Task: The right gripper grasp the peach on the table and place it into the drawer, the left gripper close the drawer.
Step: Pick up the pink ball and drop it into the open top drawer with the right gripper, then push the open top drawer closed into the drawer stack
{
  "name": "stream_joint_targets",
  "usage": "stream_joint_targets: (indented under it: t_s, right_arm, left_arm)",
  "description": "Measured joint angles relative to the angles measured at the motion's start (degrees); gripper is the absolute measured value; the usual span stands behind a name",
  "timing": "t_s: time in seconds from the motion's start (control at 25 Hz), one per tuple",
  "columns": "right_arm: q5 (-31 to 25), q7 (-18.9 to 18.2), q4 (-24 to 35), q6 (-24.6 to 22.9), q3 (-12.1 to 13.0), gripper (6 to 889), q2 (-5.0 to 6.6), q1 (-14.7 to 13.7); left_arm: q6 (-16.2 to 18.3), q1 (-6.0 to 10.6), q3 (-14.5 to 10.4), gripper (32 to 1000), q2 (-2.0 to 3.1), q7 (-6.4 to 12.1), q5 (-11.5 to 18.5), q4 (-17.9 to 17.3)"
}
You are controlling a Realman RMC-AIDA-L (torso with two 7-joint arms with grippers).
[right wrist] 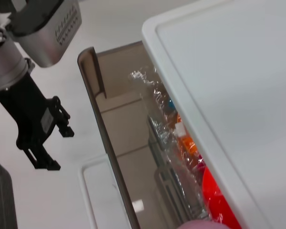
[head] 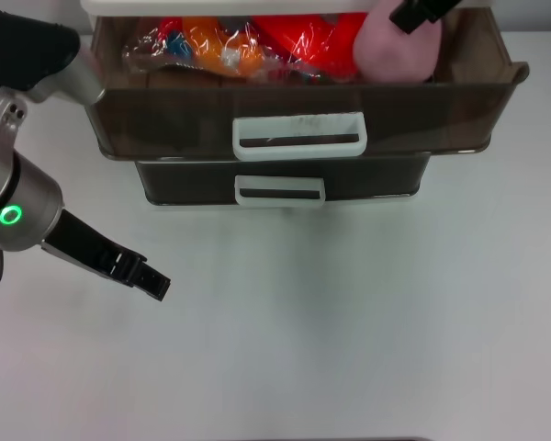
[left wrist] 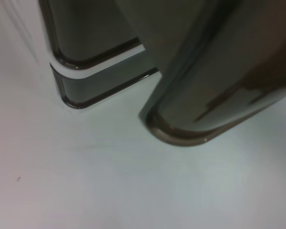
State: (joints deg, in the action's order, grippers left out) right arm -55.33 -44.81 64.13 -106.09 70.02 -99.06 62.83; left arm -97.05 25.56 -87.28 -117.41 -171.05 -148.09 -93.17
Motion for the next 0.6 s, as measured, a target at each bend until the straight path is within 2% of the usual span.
stream_joint_targets:
  t_s: [0.2, 0.44, 0.56, 0.6]
  right_arm:
    - [-0.76, 0.16, 1.75, -0.2, -1.8, 489, 0.01, 0.01]
    - [-1.13, 0.82, 3.74, -0.42, -1.9, 619, 0.15, -0.4]
    - [-1.2, 1.33, 4.59, -0.49, -1.89, 726, 0.31, -0.59]
    - [-1.2, 1.48, 4.8, -0.5, -1.84, 726, 0.33, -0.66]
  left_arm:
    - [-0.11, -0.56, 0.0, 763, 0.08, -0.03, -0.24, -0.61]
    - [-0.27, -0.76, 0.0, 762, 0.08, -0.05, -0.35, -0.76]
    - [-0.49, -0.82, 0.07, 761, 0.08, -0.02, -0.19, -1.24]
    - [-0.56, -0.83, 0.09, 761, 0.08, -0.01, -0.17, -1.34]
